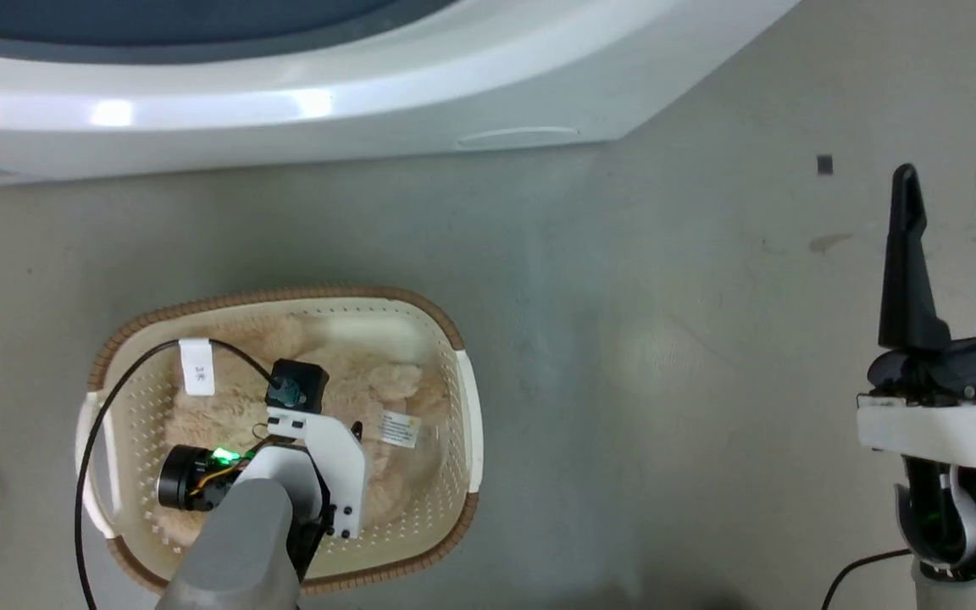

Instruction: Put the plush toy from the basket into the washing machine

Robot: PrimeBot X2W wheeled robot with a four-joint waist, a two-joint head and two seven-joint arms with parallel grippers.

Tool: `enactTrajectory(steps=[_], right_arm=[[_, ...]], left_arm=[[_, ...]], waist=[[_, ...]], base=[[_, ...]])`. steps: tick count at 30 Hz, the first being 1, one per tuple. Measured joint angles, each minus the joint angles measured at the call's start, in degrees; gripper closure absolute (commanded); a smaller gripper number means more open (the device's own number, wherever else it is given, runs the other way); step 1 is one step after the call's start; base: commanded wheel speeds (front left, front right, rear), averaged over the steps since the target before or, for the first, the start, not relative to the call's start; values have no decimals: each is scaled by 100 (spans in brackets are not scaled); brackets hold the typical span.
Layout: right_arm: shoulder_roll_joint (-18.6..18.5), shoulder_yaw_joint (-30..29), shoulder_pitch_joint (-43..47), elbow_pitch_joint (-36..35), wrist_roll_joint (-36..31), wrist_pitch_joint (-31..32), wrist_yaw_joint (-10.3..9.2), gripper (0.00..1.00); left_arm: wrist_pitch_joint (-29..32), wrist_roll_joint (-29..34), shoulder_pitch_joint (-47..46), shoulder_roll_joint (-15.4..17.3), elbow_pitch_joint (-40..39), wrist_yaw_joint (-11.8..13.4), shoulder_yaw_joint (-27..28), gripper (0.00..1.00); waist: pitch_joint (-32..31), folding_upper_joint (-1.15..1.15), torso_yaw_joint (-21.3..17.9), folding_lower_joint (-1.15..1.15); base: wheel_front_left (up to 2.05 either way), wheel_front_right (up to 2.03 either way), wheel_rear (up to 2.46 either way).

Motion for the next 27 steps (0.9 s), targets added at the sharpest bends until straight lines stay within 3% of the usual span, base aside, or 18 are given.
enactTrajectory(steps=[27], right_arm=[[0,-97,-550,-334,355,-319,0,0]], left_arm=[[-264,-255,-1237,166,1516,27,-620,0]], waist=[[1295,0,-177,0]], base=[[0,0,0]])
